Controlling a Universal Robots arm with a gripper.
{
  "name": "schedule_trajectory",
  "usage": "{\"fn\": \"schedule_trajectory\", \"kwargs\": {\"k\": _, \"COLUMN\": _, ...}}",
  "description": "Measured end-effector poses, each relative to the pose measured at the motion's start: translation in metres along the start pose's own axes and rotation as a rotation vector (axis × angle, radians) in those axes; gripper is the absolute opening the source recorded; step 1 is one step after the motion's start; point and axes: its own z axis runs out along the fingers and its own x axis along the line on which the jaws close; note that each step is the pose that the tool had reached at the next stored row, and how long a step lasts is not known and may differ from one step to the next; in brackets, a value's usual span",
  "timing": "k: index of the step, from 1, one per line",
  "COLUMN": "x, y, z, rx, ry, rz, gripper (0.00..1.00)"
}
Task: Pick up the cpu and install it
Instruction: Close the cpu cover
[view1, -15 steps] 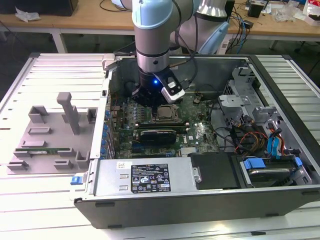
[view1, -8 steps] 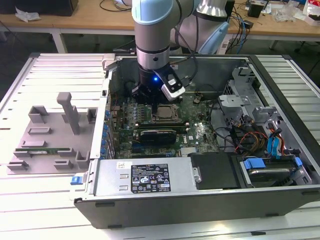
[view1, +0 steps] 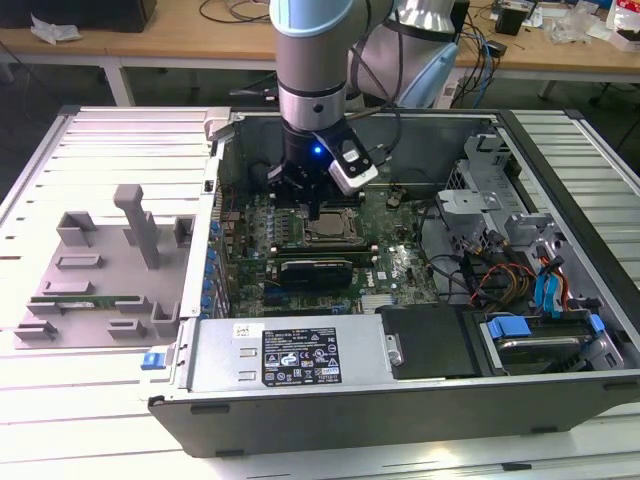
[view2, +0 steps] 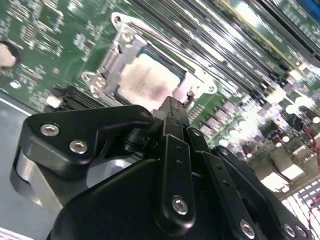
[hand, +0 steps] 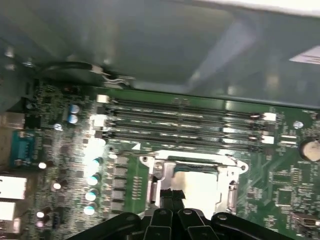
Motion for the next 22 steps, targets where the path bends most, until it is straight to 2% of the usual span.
{"fn": "schedule_trajectory", "kwargs": {"k": 2, "x": -0.0087, "y": -0.0013, "z": 0.0004, "rx": -0.0002, "ry": 0.0026, "rz": 0.000, "gripper": 0.11}}
{"fn": "schedule_trajectory", "kwargs": {"k": 3, "x": -0.0162, "y": -0.0023, "z": 0.0009, "rx": -0.0006, "ry": 0.0051, "rz": 0.000, "gripper": 0.11}}
{"fn": "schedule_trajectory", "kwargs": {"k": 4, "x": -0.0193, "y": -0.0027, "z": 0.0010, "rx": -0.0006, "ry": 0.0065, "rz": 0.000, "gripper": 0.11}}
{"fn": "schedule_trajectory", "kwargs": {"k": 11, "x": -0.0182, "y": -0.0106, "z": -0.0002, "rx": 0.0018, "ry": 0.0073, "rz": 0.000, "gripper": 0.11}}
{"fn": "schedule_trajectory", "kwargs": {"k": 13, "x": -0.0187, "y": -0.0104, "z": -0.0074, "rx": 0.0021, "ry": 0.0073, "rz": 0.000, "gripper": 0.11}}
{"fn": "schedule_trajectory", "kwargs": {"k": 14, "x": -0.0193, "y": -0.0101, "z": -0.0166, "rx": 0.0038, "ry": 0.0074, "rz": 0.000, "gripper": 0.11}}
{"fn": "schedule_trajectory", "kwargs": {"k": 17, "x": -0.0202, "y": -0.0095, "z": -0.0346, "rx": 0.0055, "ry": 0.0075, "rz": 0.000, "gripper": 0.11}}
{"fn": "schedule_trajectory", "kwargs": {"k": 22, "x": -0.0202, "y": -0.0095, "z": -0.0349, "rx": 0.0079, "ry": 0.0077, "rz": 0.000, "gripper": 0.11}}
